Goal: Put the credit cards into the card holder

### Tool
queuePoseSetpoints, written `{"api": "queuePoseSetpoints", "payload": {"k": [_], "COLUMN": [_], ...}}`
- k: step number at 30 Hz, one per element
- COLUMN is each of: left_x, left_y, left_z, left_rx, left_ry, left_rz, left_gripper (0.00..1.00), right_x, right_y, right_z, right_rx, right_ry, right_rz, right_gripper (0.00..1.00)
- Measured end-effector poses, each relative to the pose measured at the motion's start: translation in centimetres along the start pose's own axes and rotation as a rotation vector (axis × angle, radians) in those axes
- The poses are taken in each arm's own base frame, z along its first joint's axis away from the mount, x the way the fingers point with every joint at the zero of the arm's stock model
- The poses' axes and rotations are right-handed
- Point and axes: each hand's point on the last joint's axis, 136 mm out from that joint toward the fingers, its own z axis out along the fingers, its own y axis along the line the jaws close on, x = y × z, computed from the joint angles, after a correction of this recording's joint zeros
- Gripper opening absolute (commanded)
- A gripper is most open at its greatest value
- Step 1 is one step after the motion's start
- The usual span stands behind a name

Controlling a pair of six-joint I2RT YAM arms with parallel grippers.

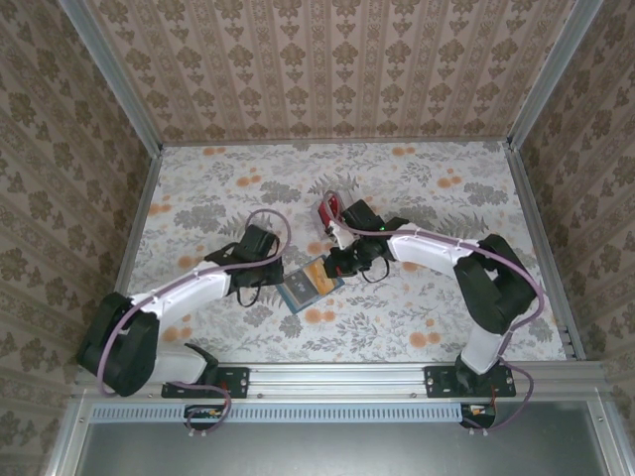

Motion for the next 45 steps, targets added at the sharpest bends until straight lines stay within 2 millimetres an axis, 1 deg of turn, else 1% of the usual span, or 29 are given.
{"api": "queuePoseSetpoints", "payload": {"k": [5,7,8,11,14,17,20,27,32,38,45], "left_x": [3.4,4.4,4.6,4.1,3.6,3.7,3.7,3.4,3.4,3.3,3.3], "left_y": [1.2,1.5,1.6,1.1,0.6,0.4,0.5,0.2,0.2,0.2,0.2], "left_z": [1.3,1.8,1.9,1.9,1.9,2.2,2.6,2.9,2.9,3.0,3.0], "left_rx": [0.041,0.060,0.067,0.107,0.137,0.143,0.143,0.161,0.162,0.168,0.171], "left_ry": [0.066,0.090,0.094,0.080,0.070,0.075,0.085,0.084,0.083,0.084,0.084], "left_rz": [-0.095,-0.133,-0.145,-0.179,-0.190,-0.191,-0.196,-0.200,-0.200,-0.205,-0.205], "left_gripper": [0.11,0.11,0.11,0.11,0.11,0.11,0.10,0.10,0.09,0.09,0.08], "right_x": [-0.8,-0.9,-1.0,-1.2,-1.6,-2.0,-2.0,-1.7,-1.8,-1.5,-1.6], "right_y": [0.1,0.1,0.1,0.1,-0.4,-0.8,-1.0,-0.9,-0.5,-0.8,-0.4], "right_z": [1.1,1.2,1.3,1.6,1.6,1.6,2.0,2.5,2.5,2.6,2.5], "right_rx": [-0.023,-0.029,-0.033,-0.042,-0.042,-0.045,-0.060,-0.085,-0.111,-0.120,-0.146], "right_ry": [0.006,0.008,0.010,0.009,-0.001,-0.012,-0.002,0.016,0.014,0.015,0.008], "right_rz": [-0.011,-0.010,-0.010,-0.012,-0.005,0.001,0.009,0.015,0.022,0.045,0.059], "right_gripper": [0.02,0.02,0.02,0.02,0.02,0.02,0.02,0.02,0.02,0.02,0.02]}}
